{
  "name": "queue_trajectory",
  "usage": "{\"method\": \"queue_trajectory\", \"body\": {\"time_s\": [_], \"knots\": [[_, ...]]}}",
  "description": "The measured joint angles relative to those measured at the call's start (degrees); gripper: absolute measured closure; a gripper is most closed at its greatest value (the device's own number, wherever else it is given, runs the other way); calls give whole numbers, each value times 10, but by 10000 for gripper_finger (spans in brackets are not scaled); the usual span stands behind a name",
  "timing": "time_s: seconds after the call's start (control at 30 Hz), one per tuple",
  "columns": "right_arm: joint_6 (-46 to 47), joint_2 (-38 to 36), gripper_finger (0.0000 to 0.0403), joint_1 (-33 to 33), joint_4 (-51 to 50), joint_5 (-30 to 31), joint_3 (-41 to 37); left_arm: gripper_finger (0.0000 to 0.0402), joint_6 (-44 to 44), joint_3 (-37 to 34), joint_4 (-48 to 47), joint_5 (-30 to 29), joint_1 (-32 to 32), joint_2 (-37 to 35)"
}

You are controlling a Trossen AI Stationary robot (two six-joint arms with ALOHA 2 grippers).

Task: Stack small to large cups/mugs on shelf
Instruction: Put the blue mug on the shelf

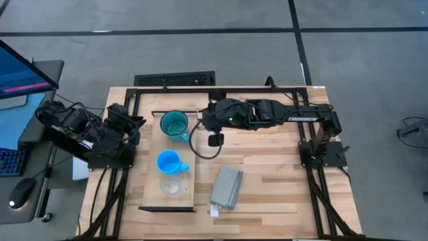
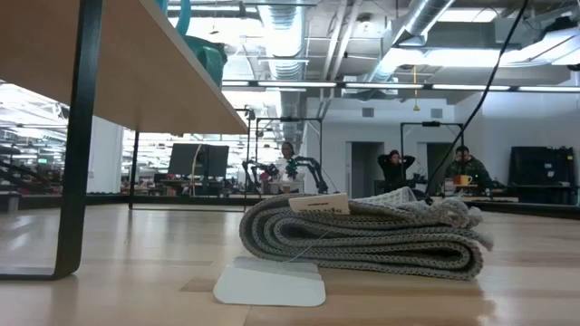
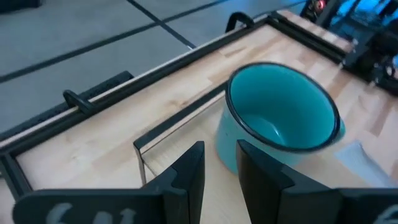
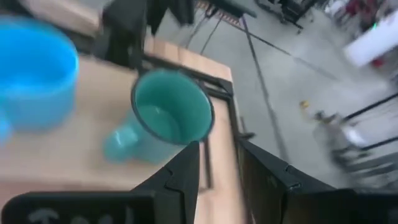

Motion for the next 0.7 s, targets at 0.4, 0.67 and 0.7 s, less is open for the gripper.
{"method": "queue_trajectory", "body": {"time_s": [0.4,0.67,0.7], "knots": [[222,13,275,-14,161,-132,-57,324,176,0,0,-16,-12,-31],[249,1,336,8,268,-104,-132,356,181,-9,11,-53,-71,-169],[249,-2,343,11,277,-104,-138,359,188,-18,17,-62,-76,-186]]}}
